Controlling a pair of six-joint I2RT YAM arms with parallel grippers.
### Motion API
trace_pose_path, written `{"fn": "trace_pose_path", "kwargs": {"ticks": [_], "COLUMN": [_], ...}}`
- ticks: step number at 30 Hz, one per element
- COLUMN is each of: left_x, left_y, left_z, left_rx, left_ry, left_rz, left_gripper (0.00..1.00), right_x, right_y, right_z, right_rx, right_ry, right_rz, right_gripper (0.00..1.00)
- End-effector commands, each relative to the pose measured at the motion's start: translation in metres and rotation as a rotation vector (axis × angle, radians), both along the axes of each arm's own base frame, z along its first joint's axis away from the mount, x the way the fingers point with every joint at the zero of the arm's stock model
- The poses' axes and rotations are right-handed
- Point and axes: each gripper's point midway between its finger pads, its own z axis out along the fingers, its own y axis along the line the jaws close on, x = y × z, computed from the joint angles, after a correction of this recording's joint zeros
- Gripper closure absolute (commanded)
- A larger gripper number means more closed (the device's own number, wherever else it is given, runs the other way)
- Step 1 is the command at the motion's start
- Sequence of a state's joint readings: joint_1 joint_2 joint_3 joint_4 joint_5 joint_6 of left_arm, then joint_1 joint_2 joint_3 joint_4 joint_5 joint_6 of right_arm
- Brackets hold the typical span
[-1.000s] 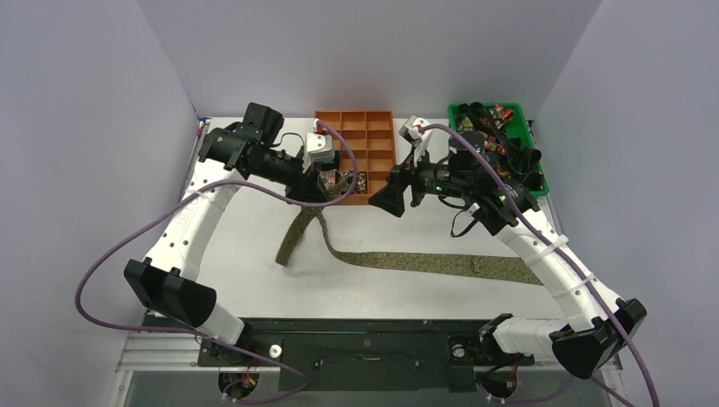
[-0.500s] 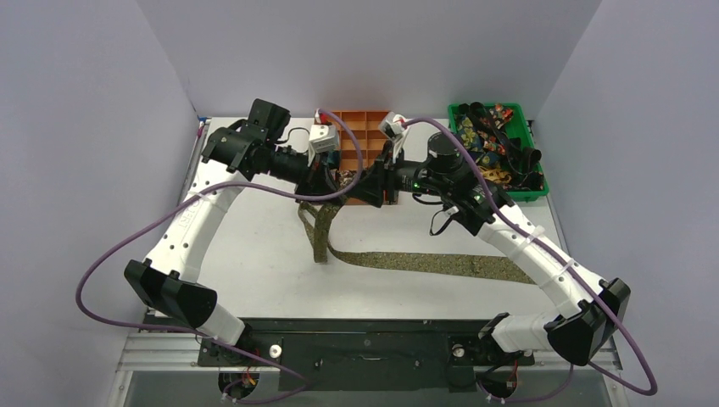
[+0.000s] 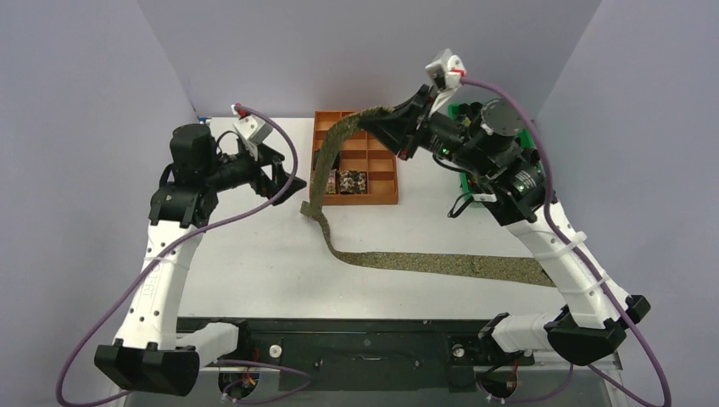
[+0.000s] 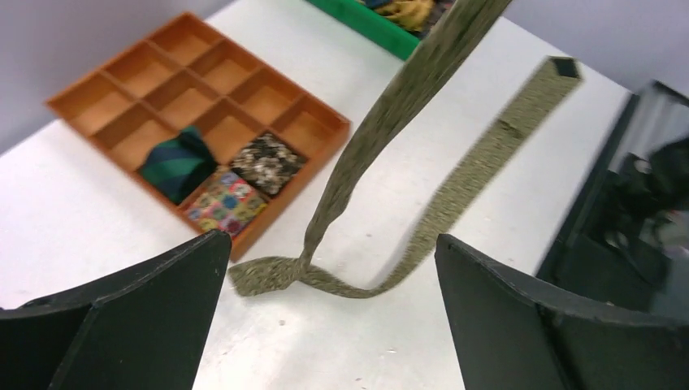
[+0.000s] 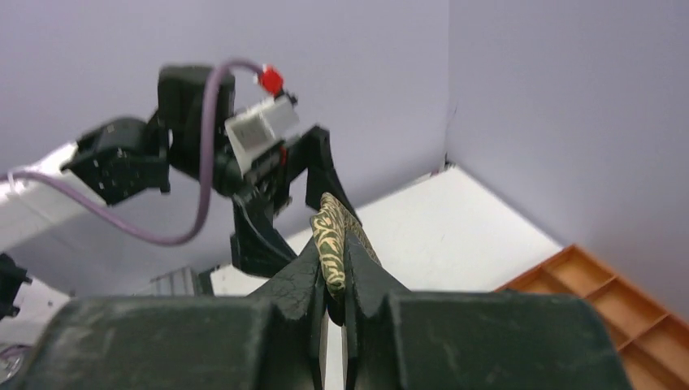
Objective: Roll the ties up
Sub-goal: Flatten out the tie at the center of the board.
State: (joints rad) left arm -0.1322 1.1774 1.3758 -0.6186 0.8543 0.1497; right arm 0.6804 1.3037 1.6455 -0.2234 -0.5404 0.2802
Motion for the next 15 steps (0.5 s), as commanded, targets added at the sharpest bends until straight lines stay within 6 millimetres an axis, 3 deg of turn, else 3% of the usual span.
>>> {"fn": "trace_pose_path", "kwargs": {"ticks": [1,5,8,11,12,13,14,15], "left_x": [0.042,0.054,0.037,0.029,0.022,0.023,0.017,0.013], "left_y": [0.034,0.060,0.063,0.078,0.078,0.079,0.079,0.077], "left_z": [0.006,-0.044,-0.069,-0.096,-0.121,-0.113,-0.132,-0.132], "left_rx": [0.058,0.226,0.251,0.224,0.228,0.225,0.234,0.238], "left_ry": [-0.164,-0.051,-0.019,-0.048,-0.019,-0.101,-0.096,-0.144], "left_rz": [0.265,0.343,0.191,0.208,0.207,0.219,0.205,0.192], "left_gripper": [0.03,0.03,0.03,0.03,0.03,0.03,0.03,0.03], "right_x": [-0.012,-0.023,-0.026,-0.028,-0.029,-0.031,-0.031,-0.032], "right_y": [-0.024,-0.034,-0.043,-0.052,-0.054,-0.056,-0.056,-0.057], "right_z": [0.086,0.109,0.118,0.133,0.136,0.141,0.144,0.147], "right_rx": [0.153,0.177,0.194,0.232,0.241,0.252,0.256,0.262], "right_ry": [-0.198,-0.240,-0.251,-0.261,-0.258,-0.264,-0.267,-0.271], "right_rz": [-0.063,-0.070,-0.101,-0.134,-0.138,-0.141,-0.143,-0.144], "right_gripper": [1.00,1.00,1.00,1.00,1.00,1.00,1.00,1.00]}}
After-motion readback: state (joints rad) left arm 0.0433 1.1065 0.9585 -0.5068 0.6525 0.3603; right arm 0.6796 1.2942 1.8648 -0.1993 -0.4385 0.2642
